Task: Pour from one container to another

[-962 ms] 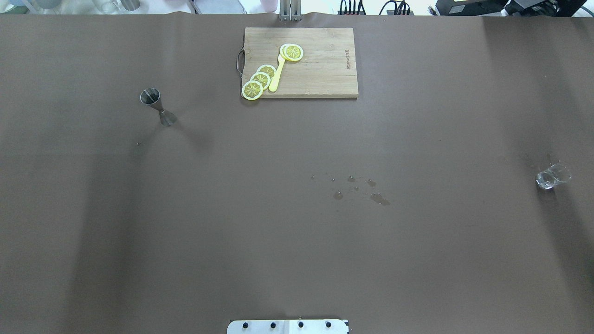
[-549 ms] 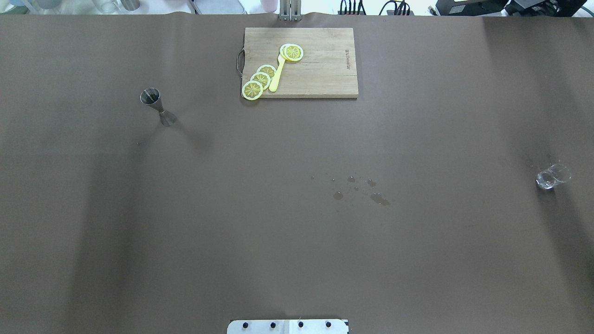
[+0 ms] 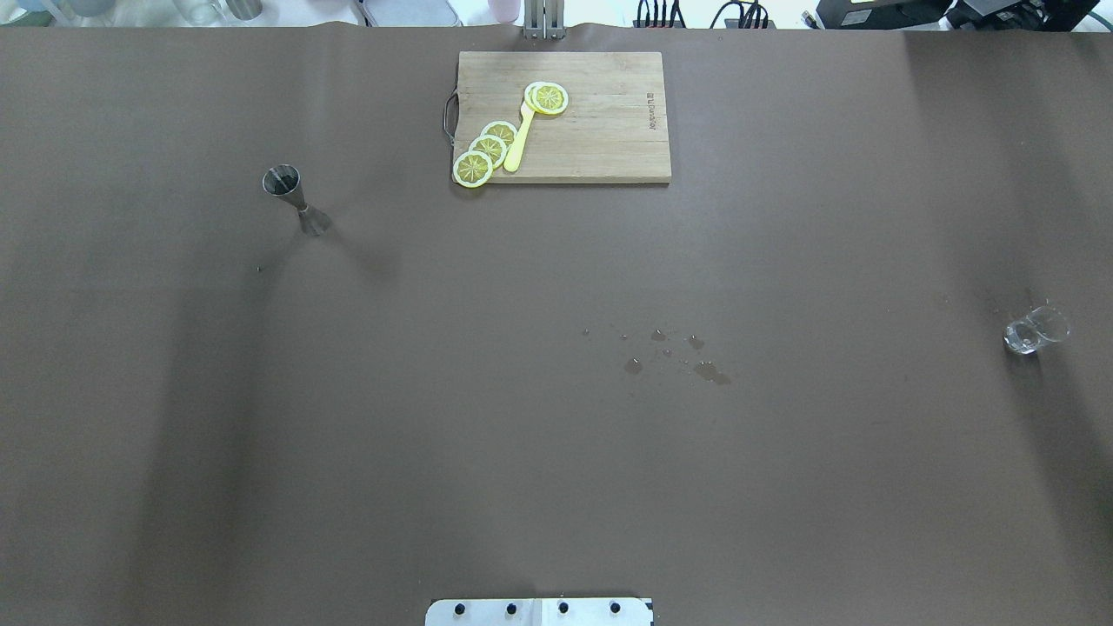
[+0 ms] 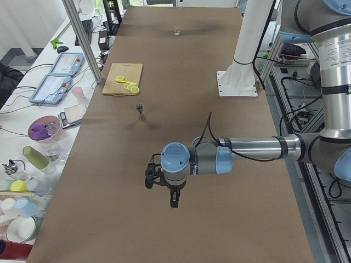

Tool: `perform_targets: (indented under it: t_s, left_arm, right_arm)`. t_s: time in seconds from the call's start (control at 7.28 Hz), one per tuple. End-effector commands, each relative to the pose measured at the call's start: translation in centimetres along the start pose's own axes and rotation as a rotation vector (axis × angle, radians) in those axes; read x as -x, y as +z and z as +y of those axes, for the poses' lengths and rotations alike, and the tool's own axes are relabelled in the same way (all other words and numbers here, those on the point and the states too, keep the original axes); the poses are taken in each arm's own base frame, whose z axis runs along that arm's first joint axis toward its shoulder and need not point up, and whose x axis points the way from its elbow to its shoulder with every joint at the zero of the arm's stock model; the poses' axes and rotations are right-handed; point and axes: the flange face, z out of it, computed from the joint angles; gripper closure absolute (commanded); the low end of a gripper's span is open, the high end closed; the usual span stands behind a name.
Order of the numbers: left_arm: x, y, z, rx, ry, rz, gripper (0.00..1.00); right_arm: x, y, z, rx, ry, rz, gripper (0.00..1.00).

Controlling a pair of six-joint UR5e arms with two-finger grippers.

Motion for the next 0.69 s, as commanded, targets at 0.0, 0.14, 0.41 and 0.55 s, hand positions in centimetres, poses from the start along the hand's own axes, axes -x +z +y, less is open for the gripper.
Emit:
perform_targets:
  t_s: [0.0,0.14,0.41,0.55]
  left_arm:
    - [-0.15,-0.13,-0.13,-0.014,0.016,0.000,0.02]
    - [-0.43,-0.36,-0.23,-0.021,0.018,0.004,0.02]
    - [-0.45,-0.40,-0.42,-0.041,0.037,0.001,0.02]
    - [-0.80,-0.70,-0.55,-0.051,0.048,0.003,0.02]
  right_arm:
    - [-0.04,0.03,0.03,0.002,0.001,0.002,0.00]
    - [-0.08,0.08,0.10,0.003,0.002,0.002,0.00]
    - [-0.16,0.14,0.10,0.004,0.003,0.004,0.00]
    - [-0.16,0.14,0.10,0.004,0.003,0.004,0.00]
